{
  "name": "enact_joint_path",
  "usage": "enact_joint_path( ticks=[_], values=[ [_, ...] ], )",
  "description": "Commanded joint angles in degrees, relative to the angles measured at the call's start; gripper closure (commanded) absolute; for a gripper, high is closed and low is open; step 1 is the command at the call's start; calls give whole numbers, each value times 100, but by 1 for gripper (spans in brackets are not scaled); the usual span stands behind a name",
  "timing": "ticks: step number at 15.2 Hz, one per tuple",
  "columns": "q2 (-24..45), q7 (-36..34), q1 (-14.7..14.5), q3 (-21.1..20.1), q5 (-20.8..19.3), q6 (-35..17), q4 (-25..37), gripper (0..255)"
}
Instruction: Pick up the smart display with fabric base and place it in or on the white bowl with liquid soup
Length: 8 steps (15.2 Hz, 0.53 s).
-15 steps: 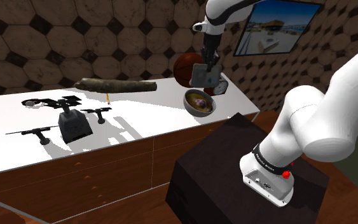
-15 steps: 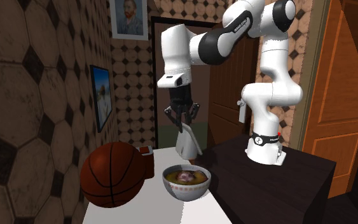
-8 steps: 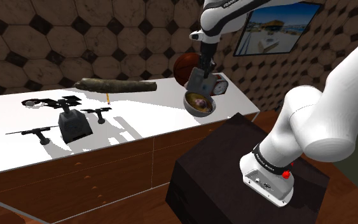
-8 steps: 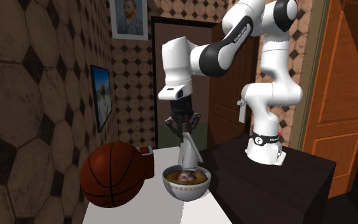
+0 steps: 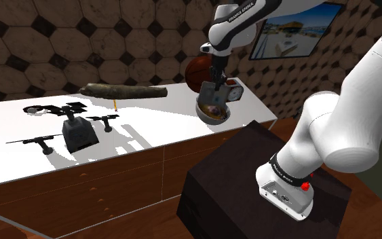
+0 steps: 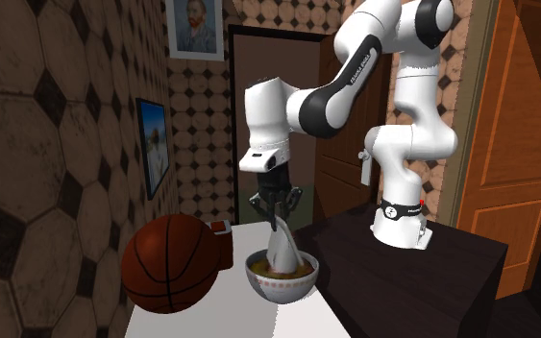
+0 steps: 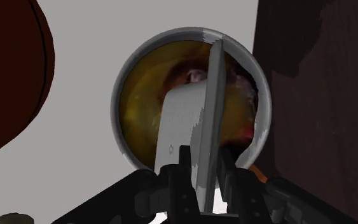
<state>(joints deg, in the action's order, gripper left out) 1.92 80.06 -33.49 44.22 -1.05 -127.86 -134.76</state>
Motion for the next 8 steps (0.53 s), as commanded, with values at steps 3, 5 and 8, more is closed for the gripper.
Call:
enact_joint_path(
  ticks=[3,5,8],
  values=[
    [291,187,24,-25,263,-321,-105,255],
    [381,247,39,-43,349,-405,-124,255],
    [381,247,39,-43,349,-404,-124,255]
  ],
)
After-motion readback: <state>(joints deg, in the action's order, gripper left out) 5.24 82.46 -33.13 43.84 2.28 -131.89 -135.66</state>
